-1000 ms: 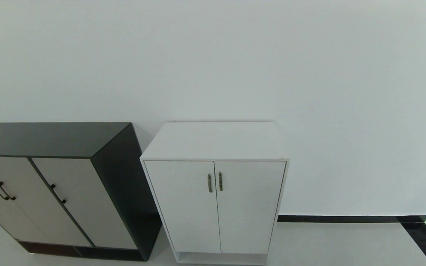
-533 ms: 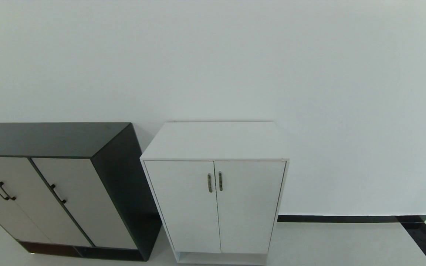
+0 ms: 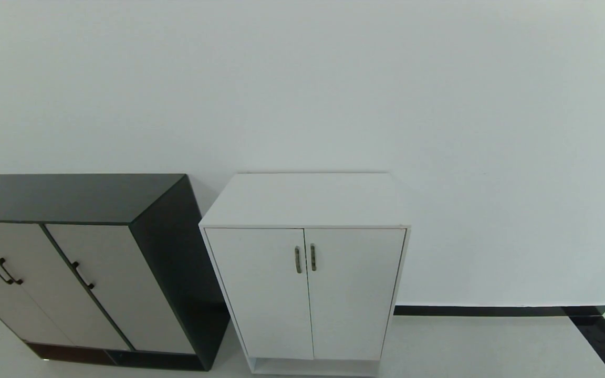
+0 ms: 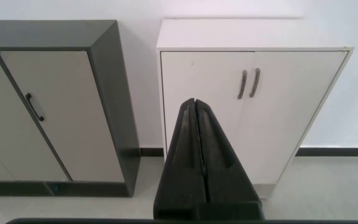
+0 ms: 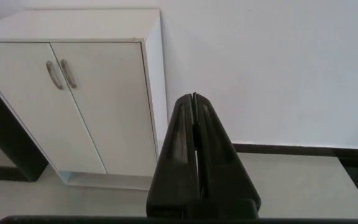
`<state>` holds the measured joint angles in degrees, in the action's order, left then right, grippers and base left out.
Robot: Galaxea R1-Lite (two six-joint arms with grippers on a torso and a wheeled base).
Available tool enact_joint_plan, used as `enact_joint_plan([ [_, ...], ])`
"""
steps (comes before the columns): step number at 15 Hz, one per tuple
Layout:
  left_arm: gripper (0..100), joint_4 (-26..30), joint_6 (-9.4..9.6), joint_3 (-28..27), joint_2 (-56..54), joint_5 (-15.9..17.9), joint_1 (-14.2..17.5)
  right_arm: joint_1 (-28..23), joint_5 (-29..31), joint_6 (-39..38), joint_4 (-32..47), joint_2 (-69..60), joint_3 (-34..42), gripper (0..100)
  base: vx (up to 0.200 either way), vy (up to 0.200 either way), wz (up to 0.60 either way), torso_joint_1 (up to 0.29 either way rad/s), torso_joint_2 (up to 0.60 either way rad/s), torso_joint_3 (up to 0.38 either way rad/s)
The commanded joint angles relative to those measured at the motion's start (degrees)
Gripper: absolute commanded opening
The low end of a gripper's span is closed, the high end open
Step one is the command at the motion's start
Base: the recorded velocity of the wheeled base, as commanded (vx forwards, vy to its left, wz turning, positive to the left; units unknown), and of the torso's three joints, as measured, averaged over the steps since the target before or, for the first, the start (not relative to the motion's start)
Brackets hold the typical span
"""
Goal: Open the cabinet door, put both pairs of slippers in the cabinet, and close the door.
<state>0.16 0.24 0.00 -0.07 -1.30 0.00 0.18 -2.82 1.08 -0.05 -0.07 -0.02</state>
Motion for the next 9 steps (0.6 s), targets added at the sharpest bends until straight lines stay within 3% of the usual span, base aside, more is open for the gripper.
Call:
enact_joint_plan([
  [1, 0, 0.0, 0.02, 0.0, 0.1, 0.0, 0.0, 0.0, 0.0, -0.1, 0.0, 0.1, 0.0, 0, 0.000, 0.000, 0.00, 0.000, 0.00, 0.000],
  [9, 0, 0.0, 0.02, 0.0, 0.1, 0.0, 0.0, 0.0, 0.1, -0.2, 0.1, 0.1, 0.0, 0, 0.000, 0.000, 0.00, 0.000, 0.00, 0.000],
])
